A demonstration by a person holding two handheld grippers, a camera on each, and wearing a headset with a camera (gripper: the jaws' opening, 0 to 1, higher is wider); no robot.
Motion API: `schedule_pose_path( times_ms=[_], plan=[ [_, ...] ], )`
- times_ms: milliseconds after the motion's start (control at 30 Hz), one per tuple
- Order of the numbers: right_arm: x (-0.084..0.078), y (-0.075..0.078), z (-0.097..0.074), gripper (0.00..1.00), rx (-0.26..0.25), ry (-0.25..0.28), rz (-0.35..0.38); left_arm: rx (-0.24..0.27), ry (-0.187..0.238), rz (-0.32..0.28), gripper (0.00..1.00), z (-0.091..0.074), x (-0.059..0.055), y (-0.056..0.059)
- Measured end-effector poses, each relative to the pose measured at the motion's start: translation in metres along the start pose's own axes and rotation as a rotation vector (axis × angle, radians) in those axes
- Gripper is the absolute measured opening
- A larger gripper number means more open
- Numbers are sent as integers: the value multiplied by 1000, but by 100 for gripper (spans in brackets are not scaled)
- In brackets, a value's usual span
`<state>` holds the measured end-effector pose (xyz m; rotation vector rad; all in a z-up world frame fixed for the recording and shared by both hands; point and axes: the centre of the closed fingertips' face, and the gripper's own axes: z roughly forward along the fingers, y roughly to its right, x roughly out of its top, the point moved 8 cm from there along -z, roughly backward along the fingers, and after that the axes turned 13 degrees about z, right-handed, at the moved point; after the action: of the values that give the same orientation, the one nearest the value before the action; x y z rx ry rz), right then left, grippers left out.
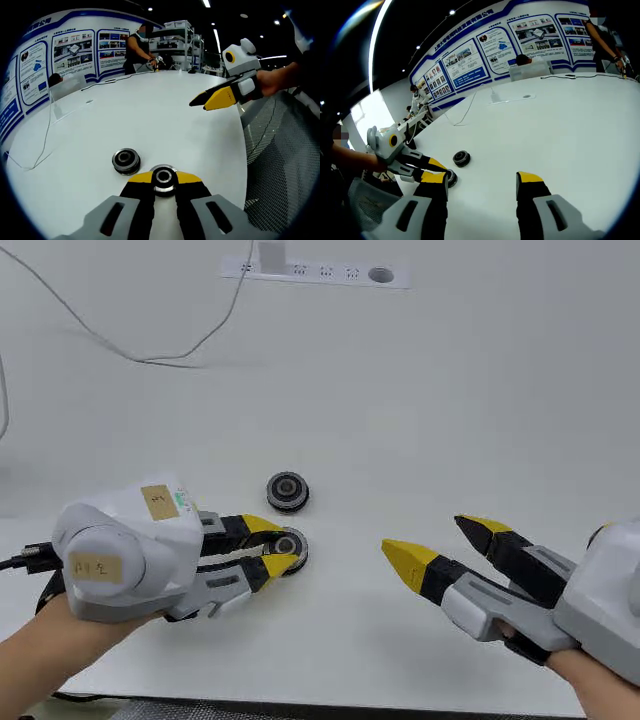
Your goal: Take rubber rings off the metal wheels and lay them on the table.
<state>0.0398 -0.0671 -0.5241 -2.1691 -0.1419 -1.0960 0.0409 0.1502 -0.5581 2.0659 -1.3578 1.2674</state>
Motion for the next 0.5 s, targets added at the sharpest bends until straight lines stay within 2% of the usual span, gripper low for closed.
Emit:
schedule_pose_path(
  times_ms=[500],
  plan=[
    [-2,-5,2,55,22,0,17,-8,-6,16,14,0,0,-1]
  ],
)
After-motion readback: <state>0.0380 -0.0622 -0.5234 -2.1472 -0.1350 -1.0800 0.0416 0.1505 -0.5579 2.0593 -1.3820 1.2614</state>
